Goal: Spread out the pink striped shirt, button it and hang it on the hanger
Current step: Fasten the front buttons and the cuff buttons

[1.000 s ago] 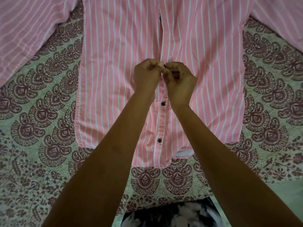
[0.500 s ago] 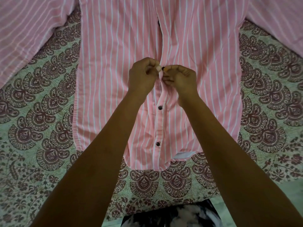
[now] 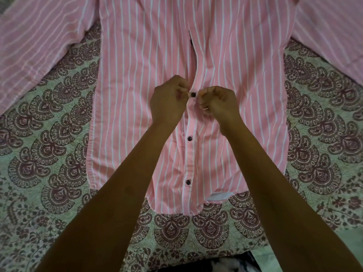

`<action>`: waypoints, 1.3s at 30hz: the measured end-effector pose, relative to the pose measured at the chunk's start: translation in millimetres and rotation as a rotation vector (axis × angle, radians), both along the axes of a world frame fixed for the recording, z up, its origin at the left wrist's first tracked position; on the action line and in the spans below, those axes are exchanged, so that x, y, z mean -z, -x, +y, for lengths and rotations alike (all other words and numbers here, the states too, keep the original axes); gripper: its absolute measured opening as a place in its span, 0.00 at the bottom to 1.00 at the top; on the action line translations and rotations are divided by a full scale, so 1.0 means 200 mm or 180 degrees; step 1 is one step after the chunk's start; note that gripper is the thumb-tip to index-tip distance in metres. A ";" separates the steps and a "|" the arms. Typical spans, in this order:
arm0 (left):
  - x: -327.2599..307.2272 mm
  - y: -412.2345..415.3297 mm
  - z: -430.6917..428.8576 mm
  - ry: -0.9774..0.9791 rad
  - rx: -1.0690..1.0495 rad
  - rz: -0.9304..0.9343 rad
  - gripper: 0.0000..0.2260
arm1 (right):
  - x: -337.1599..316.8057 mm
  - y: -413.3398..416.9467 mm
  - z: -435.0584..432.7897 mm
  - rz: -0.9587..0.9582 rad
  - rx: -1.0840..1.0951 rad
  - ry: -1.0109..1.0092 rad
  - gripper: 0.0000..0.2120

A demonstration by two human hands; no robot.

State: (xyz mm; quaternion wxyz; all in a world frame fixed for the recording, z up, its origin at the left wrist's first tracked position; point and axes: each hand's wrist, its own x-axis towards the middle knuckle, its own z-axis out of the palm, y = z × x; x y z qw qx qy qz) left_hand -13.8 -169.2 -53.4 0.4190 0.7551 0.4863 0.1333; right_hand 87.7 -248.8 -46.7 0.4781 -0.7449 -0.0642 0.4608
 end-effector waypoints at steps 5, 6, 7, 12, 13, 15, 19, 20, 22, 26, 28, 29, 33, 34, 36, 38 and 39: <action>-0.01 -0.06 0.13 0.0169 -0.0235 -0.0212 0.10 | -0.01 -0.03 0.10 -0.1296 0.0062 -0.0238 0.07; -0.02 -0.08 0.16 0.0156 -0.0269 -0.0263 0.10 | -0.02 -0.04 0.13 -0.1524 0.0014 -0.0312 0.07; -0.02 -0.11 0.18 0.0124 -0.0297 -0.0306 0.10 | -0.02 -0.05 0.17 -0.1718 -0.0042 -0.0383 0.08; -0.03 -0.22 0.32 0.0139 -0.0385 -0.0542 0.14 | 0.01 -0.16 0.35 -0.2341 -0.0955 -0.0037 0.18; -0.03 -0.24 0.34 0.0213 -0.0381 -0.0614 0.15 | 0.01 -0.18 0.38 -0.2397 -0.1191 0.0117 0.20; -0.03 -0.28 0.38 0.0297 -0.0297 -0.0644 0.16 | 0.03 -0.22 0.42 -0.2480 -0.1427 0.0303 0.21; 0.02 -0.34 0.40 0.0283 0.0102 -0.0241 0.14 | 0.05 -0.29 0.44 -0.2443 -0.1111 0.0463 0.15; 0.05 -0.34 0.41 0.0345 0.0223 -0.0109 0.13 | 0.06 -0.31 0.44 -0.2403 -0.0996 0.0445 0.13; 0.08 -0.35 0.43 0.0384 0.0397 0.0150 0.11 | 0.07 -0.33 0.44 -0.2166 -0.0794 0.0286 0.09; 0.11 -0.39 0.46 -0.0170 0.0493 0.0590 0.10 | 0.08 -0.32 0.45 -0.0954 -0.0056 0.0054 0.04; 0.12 -0.40 0.47 -0.0261 0.0455 0.0635 0.08 | 0.09 -0.32 0.45 -0.0387 0.0247 0.0021 0.08; 0.12 -0.40 0.47 -0.0239 0.0404 0.0605 0.07 | 0.09 -0.32 0.46 -0.0258 0.0267 0.0034 0.09; 0.09 -0.41 0.47 -0.0129 0.0144 0.0520 0.08 | 0.09 -0.32 0.46 -0.0109 0.0401 -0.0097 0.09; 0.08 -0.42 0.47 -0.0094 0.0074 0.0493 0.07 | 0.09 -0.32 0.47 -0.0164 0.0436 -0.0107 0.10; 0.05 -0.42 0.47 0.0087 -0.0121 0.0286 0.05 | 0.11 -0.31 0.47 -0.0321 0.0453 -0.0097 0.11; 0.01 -0.41 0.47 0.0326 -0.0305 0.0073 0.04 | 0.12 -0.30 0.47 -0.0464 0.0437 -0.0072 0.13; 0.00 -0.41 0.47 0.0439 -0.0354 -0.0025 0.04 | 0.12 -0.29 0.47 -0.0544 0.0414 -0.0044 0.14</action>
